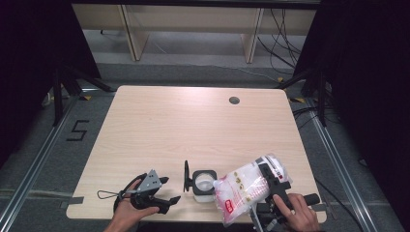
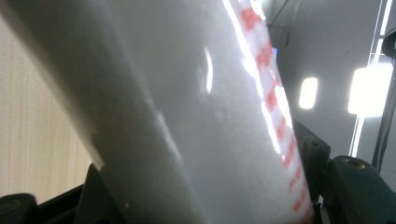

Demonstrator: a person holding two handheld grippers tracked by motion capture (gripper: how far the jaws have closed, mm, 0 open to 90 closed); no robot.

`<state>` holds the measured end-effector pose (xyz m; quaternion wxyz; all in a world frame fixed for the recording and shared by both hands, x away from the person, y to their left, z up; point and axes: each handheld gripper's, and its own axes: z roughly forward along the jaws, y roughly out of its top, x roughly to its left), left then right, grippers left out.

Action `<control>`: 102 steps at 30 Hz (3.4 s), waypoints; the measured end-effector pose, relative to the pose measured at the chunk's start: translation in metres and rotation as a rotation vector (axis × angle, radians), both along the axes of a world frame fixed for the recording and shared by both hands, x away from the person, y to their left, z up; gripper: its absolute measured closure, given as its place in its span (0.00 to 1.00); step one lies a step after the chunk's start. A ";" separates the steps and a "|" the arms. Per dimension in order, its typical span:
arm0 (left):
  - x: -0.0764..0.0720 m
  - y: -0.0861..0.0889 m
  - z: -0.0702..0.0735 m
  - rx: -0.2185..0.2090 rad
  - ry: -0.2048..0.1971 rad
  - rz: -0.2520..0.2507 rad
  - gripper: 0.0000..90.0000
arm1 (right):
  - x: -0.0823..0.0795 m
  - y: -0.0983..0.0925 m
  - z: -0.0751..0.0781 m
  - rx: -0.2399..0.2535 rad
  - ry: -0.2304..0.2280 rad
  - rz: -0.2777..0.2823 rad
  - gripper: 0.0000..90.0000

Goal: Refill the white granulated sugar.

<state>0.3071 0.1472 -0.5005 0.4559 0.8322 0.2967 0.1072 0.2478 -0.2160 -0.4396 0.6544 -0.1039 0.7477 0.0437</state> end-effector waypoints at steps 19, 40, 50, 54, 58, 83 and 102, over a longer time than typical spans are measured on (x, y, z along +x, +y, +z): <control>0.000 0.000 0.000 0.000 -0.002 0.000 0.24 | 0.000 0.001 0.003 -0.039 -0.009 0.017 0.46; 0.000 0.000 0.000 0.001 -0.002 0.001 0.24 | -0.001 0.001 0.001 -0.014 -0.003 0.010 0.46; 0.000 0.000 0.000 0.001 -0.002 0.002 0.24 | -0.001 0.002 0.003 -0.027 -0.003 0.011 0.46; 0.001 0.001 0.001 0.011 -0.017 -0.015 0.24 | -0.002 0.003 0.005 -0.044 -0.017 0.016 0.46; 0.000 0.000 0.000 -0.002 0.001 0.003 0.24 | -0.002 0.002 0.002 -0.008 -0.004 0.003 0.46; 0.000 0.000 0.000 -0.001 -0.001 0.004 0.24 | -0.001 0.002 0.005 -0.032 -0.006 0.018 0.46; 0.000 0.000 0.000 -0.001 0.002 0.002 0.24 | -0.001 -0.001 0.005 -0.009 -0.007 0.006 0.46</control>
